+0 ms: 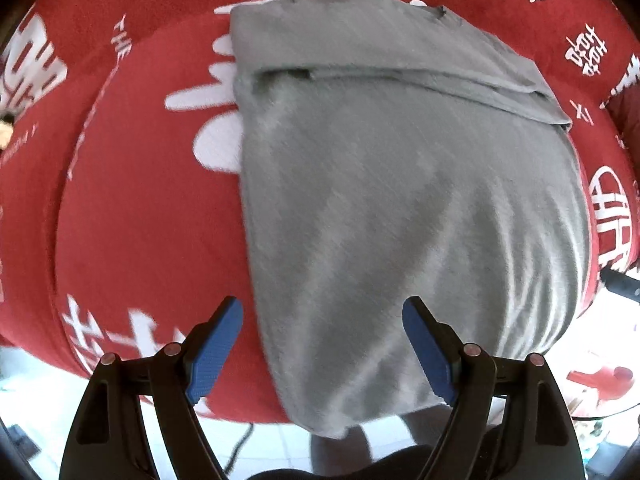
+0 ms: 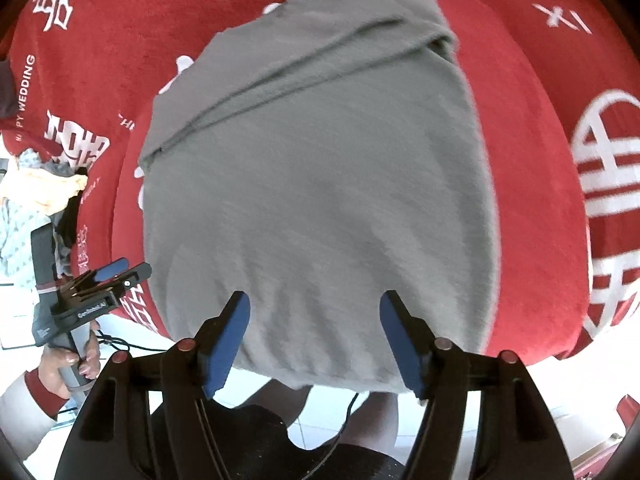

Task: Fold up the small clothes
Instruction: 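Grasp the hem with both grippers and lift it toward the collar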

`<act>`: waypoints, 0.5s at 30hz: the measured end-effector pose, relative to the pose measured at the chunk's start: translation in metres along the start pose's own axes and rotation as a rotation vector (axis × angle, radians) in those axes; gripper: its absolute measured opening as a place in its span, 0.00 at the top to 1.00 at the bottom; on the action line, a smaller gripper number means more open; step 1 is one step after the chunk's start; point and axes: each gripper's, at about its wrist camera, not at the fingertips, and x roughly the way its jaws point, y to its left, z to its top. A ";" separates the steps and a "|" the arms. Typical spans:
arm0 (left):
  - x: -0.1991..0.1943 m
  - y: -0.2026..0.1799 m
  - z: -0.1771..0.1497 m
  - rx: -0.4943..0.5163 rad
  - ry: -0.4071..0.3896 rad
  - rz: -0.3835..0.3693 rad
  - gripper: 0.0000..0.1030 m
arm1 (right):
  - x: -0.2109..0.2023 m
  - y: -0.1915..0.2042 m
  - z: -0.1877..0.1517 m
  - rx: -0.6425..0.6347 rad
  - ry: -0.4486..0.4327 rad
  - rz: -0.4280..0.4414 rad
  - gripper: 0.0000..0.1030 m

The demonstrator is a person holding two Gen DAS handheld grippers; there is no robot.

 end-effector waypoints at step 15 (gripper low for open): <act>0.032 0.010 -0.073 -0.206 0.056 -0.071 0.19 | 0.032 -0.117 -0.043 0.100 0.117 0.133 0.31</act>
